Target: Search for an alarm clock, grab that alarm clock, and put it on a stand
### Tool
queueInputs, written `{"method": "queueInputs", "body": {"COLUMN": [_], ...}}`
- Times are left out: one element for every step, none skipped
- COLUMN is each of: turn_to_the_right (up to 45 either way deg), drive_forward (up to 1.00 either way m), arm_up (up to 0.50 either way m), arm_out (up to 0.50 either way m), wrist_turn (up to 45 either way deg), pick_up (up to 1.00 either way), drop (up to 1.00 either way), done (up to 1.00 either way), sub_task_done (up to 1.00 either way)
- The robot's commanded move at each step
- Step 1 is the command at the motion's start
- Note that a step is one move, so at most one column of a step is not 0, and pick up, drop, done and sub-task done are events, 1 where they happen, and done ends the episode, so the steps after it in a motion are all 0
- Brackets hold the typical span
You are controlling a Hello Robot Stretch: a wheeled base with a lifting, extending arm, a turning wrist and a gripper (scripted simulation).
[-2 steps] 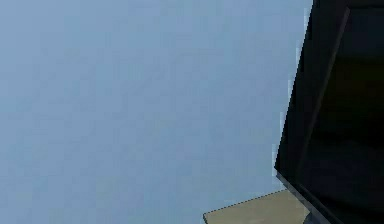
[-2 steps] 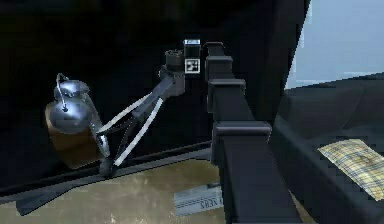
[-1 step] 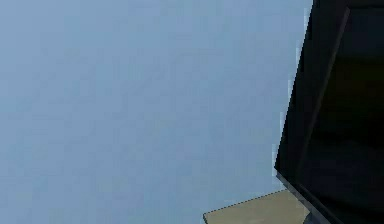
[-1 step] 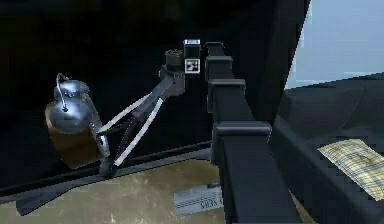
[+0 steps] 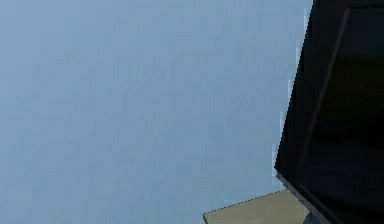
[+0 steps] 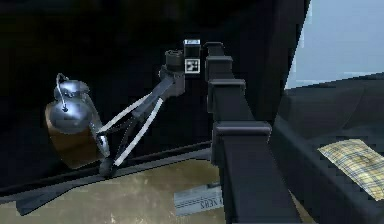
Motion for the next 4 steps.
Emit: {"method": "queueInputs", "body": {"turn_to_the_right": [0.0,0.0,0.0,-21.0], "drive_forward": [0.0,0.0,0.0,0.0], "arm_up": [0.0,0.0,0.0,0.0], "arm_out": [0.0,-0.1,-0.22,0.0], "wrist_turn": [0.0,0.0,0.0,0.0], "pick_up": [0.0,0.0,0.0,0.0], "drop": [1.0,0.0,0.0,0.0], "done": [0.0,0.0,0.0,0.0], "sub_task_done": [0.0,0.0,0.0,0.0]}}
